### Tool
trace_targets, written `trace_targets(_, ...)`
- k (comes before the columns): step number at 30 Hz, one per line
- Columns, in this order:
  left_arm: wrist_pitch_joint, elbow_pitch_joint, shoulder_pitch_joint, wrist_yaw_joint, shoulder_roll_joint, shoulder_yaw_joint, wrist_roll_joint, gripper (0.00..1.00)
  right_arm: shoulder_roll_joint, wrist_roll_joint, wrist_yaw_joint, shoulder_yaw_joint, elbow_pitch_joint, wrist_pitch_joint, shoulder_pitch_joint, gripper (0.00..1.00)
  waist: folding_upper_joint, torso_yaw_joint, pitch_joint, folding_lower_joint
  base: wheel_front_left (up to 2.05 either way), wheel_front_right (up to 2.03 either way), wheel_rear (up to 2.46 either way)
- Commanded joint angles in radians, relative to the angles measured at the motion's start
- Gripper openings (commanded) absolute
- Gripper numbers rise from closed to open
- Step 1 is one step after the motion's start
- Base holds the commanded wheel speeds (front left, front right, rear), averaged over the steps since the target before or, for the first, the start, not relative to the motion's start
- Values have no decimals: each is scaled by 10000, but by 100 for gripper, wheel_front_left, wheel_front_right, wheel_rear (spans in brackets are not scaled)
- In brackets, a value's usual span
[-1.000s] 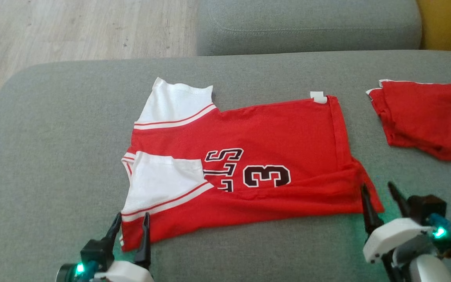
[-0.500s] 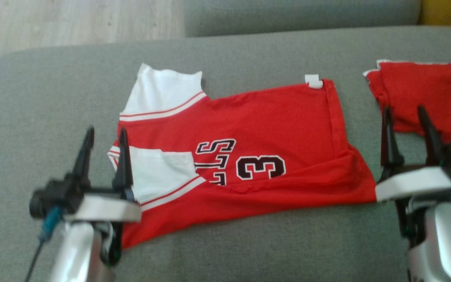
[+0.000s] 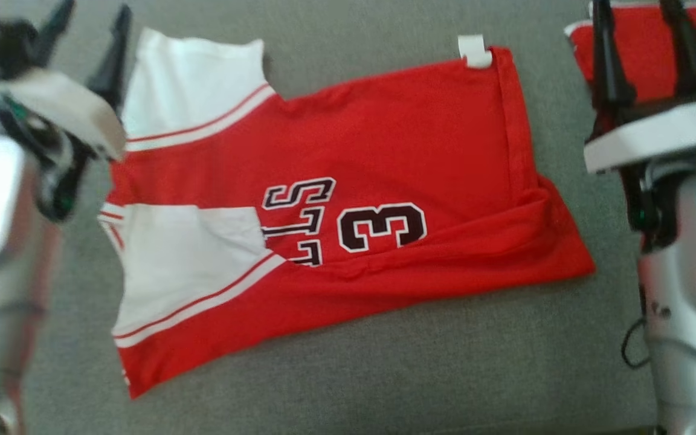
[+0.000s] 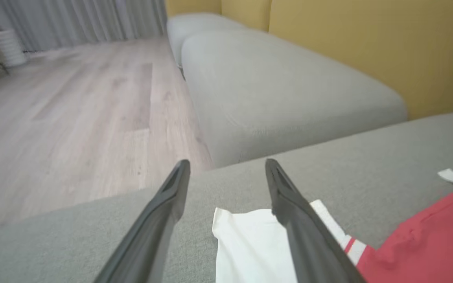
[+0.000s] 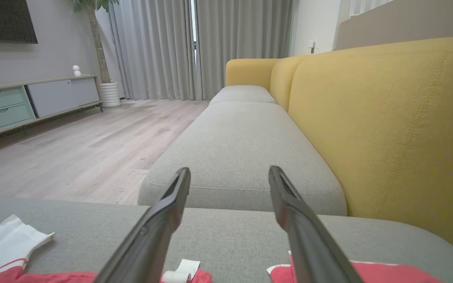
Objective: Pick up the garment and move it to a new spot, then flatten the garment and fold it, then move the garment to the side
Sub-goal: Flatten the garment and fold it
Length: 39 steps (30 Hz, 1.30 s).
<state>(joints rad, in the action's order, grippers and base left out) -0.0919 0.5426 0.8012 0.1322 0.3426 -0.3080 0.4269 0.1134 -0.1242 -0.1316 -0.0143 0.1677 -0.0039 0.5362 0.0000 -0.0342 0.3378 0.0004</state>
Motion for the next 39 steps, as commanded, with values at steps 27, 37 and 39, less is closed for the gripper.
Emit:
trace_targets(27,-3170,2206,3684,-16,2776,-4092,4382,100,249,-285,9,-1030,-226,-312,1977,100,0,-1116,2380,-4,0,0,0)
trace_targets(37,-2870,1668,3830,-16,2702,-4911,5615,0,405,-102,9,-686,-97,-143,2001,100,0,-777,2190,-4,0,0,0)
trace_targets(39,-1808,1732,3881,-16,2521,-5030,5439,0,534,-111,9,-679,28,38,2007,100,0,-535,1897,-4,0,0,0)
